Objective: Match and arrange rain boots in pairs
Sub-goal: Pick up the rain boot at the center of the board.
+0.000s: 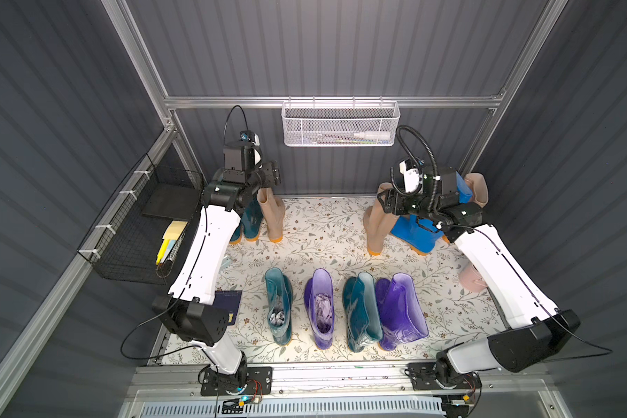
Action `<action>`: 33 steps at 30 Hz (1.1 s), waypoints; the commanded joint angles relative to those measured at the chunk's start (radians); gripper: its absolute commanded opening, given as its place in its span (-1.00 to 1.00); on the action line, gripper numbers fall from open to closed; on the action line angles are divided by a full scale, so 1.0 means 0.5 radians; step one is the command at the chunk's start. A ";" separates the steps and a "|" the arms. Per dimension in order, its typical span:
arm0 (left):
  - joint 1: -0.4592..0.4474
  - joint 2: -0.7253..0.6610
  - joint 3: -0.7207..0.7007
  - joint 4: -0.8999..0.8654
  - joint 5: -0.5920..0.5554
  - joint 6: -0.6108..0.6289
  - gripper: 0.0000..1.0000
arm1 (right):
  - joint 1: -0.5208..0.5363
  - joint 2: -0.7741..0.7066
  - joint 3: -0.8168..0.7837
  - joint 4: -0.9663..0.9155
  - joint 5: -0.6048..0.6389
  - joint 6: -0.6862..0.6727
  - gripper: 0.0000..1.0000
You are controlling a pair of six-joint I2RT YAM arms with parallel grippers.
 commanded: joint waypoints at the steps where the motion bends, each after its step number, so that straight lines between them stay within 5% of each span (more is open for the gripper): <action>1: -0.108 -0.078 -0.056 0.024 0.076 0.040 0.60 | -0.048 0.008 0.015 -0.069 0.058 -0.048 0.58; 12: -0.351 -0.104 -0.255 0.107 0.206 -0.075 0.58 | -0.127 0.115 -0.067 -0.047 0.003 -0.003 0.55; 24: -0.451 -0.192 -0.489 0.088 0.134 -0.209 0.52 | -0.134 0.416 0.088 -0.117 0.012 0.061 0.19; 27: -0.454 -0.241 -0.554 0.093 0.113 -0.214 0.52 | -0.131 0.441 0.106 -0.111 -0.003 0.074 0.01; 33: -0.453 -0.311 -0.617 0.074 0.046 -0.196 0.53 | -0.133 0.486 0.190 -0.138 -0.078 0.075 -0.81</action>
